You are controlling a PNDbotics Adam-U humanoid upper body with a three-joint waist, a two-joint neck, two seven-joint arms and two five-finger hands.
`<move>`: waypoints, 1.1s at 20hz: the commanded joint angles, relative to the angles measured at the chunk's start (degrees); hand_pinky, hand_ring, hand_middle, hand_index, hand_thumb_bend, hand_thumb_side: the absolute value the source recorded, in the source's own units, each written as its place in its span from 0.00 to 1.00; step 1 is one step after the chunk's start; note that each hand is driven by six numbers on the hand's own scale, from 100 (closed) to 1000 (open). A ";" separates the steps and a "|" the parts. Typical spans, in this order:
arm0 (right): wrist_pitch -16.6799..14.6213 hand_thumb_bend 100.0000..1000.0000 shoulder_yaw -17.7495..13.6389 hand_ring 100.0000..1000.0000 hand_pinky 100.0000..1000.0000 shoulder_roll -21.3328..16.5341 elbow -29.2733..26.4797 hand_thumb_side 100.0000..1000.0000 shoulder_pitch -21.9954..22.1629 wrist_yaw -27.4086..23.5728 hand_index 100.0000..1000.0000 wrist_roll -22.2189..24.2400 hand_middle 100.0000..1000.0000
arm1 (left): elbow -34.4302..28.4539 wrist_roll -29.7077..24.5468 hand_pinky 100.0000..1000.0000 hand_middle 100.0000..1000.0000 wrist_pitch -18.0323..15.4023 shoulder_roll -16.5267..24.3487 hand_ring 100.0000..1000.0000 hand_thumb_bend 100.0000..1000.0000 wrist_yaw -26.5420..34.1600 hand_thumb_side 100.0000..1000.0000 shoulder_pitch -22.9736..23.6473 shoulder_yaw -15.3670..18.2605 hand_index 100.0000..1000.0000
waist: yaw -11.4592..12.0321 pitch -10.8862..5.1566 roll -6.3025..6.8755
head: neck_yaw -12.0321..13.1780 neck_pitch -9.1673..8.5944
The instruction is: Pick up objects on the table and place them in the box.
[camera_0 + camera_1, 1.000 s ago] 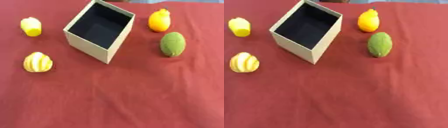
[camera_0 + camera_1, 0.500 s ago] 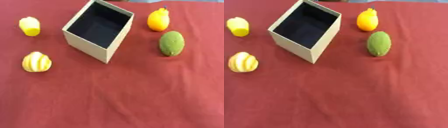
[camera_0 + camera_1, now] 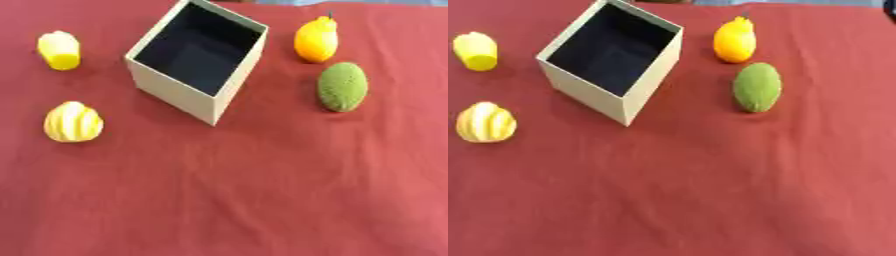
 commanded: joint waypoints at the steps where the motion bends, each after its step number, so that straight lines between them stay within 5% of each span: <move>1: 2.69 0.00 2.56 0.86 0.84 -6.56 -0.17 0.71 -2.24 3.13 0.84 2.87 0.84 | -0.92 -0.27 0.74 0.72 0.12 1.81 0.75 0.27 -0.27 0.71 -0.24 -0.08 0.88 | 0.27 -1.40 0.07 | -0.41 0.52; 9: 3.34 0.00 11.46 0.90 0.85 -14.27 2.78 0.71 -5.00 8.93 0.87 9.94 0.87 | -0.92 -0.83 0.74 0.72 0.22 1.94 0.75 0.26 0.02 0.71 -0.73 -0.73 0.88 | 1.01 -1.56 -0.41 | -1.96 -0.27; 18: -0.63 0.02 19.31 0.93 0.87 -11.42 14.24 0.63 -11.29 14.37 0.89 17.86 0.89 | -0.92 -1.17 0.74 0.72 0.31 1.98 0.75 0.25 0.18 0.71 -0.70 -1.00 0.88 | 1.06 -1.83 -0.60 | -2.31 -0.06; 22: -1.43 0.10 20.52 0.92 0.87 -8.37 20.04 0.48 -14.52 15.12 0.86 21.46 0.87 | -0.92 -1.28 0.74 0.72 0.39 1.89 0.75 0.25 0.23 0.72 -0.60 -1.06 0.88 | 0.89 -1.91 -0.51 | -2.26 0.13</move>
